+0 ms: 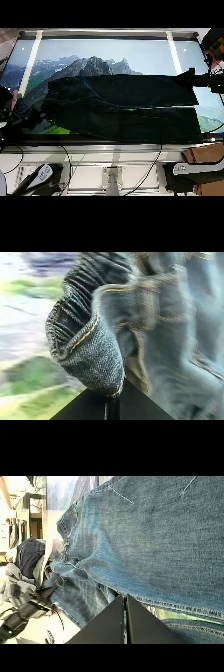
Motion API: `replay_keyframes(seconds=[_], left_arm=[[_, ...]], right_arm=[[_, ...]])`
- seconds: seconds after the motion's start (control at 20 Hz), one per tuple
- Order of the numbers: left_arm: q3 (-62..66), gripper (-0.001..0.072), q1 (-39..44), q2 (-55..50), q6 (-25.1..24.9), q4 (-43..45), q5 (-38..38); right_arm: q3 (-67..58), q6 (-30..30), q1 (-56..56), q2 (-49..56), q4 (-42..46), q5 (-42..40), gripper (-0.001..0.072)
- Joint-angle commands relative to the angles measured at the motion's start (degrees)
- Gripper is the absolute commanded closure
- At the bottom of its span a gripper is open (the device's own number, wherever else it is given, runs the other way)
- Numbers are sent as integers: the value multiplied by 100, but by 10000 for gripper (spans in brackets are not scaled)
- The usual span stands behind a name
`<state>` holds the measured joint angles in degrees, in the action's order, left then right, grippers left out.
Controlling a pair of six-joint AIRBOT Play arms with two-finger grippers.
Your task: Fold the clothes and pants, and hang the long-sleeved shirts on hangers.
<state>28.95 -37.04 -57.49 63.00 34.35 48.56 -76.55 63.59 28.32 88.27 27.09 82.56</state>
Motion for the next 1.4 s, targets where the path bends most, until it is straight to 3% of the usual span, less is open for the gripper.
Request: replay_keyframes(seconds=[0.0,0.4,0.6,0.65,0.7,0.75,0.9,1.35], left_arm=[[39,689,4,627,-46,-15,463],[39,688,4,1145,-48,-15,450],[39,688,4,1145,-68,-13,439],[39,688,4,1145,-192,-15,442],[37,688,4,1145,-291,-13,439],[37,688,4,1145,-308,-15,439],[37,688,4,1145,-308,-15,444],[39,688,4,1147,-396,-15,444]], right_arm=[[415,-76,175,-273,116,-101,700],[3595,107,2583,-2699,1447,-258,699],[3939,1191,3375,-3550,2597,-424,682],[3939,1547,3521,-3679,2889,-398,620],[3941,1731,3613,-3744,3171,-372,466],[3947,1864,3644,-3727,3464,-280,367],[4019,2105,3646,-3519,4111,-50,366],[4019,2238,3985,-2601,4315,-387,367]])
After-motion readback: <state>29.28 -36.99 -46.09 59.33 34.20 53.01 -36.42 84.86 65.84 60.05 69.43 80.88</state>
